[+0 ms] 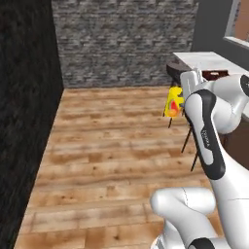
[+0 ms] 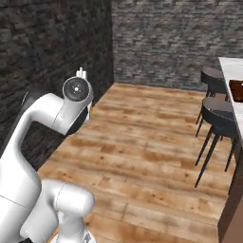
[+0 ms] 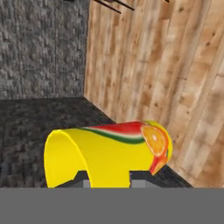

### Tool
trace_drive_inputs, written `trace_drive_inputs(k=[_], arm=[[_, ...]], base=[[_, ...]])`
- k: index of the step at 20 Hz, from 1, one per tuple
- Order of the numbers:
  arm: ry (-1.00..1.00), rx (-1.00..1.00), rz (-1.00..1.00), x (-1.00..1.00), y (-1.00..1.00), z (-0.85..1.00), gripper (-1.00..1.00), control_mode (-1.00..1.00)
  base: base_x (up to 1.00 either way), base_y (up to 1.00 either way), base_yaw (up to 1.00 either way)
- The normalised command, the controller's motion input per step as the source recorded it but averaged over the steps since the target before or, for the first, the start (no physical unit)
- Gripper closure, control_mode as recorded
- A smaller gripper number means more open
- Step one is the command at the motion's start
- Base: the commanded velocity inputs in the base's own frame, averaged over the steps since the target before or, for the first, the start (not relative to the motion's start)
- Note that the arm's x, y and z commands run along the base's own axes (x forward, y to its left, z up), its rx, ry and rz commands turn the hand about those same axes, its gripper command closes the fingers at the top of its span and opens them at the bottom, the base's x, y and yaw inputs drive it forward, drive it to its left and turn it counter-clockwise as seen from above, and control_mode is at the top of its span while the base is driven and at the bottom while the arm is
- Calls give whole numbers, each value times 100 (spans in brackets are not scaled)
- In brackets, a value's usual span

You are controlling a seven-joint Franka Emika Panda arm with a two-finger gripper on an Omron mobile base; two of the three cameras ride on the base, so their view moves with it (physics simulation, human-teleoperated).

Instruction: There is a tray on the dining counter. Grab the cup, mug, and pitcher and place them on the tray. The pitcher may be placed next to the tray if it cannot fit the tray.

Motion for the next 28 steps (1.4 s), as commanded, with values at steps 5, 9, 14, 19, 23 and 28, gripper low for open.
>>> trace_drive_inputs(k=[5, 9, 14, 19, 23, 28], arm=[[0, 0, 0, 0, 0, 0, 100, 100], [0, 0, 0, 0, 0, 0, 100, 100], [0, 0, 0, 0, 0, 0, 100, 100], [0, 0, 0, 0, 0, 0, 100, 100], [0, 0, 0, 0, 0, 0, 100, 100], [0, 0, 0, 0, 0, 0, 100, 100]], base=[[100, 46, -59], [100, 46, -58], [100, 44, -55], [100, 45, -54], [100, 50, -52], [100, 19, -43]])
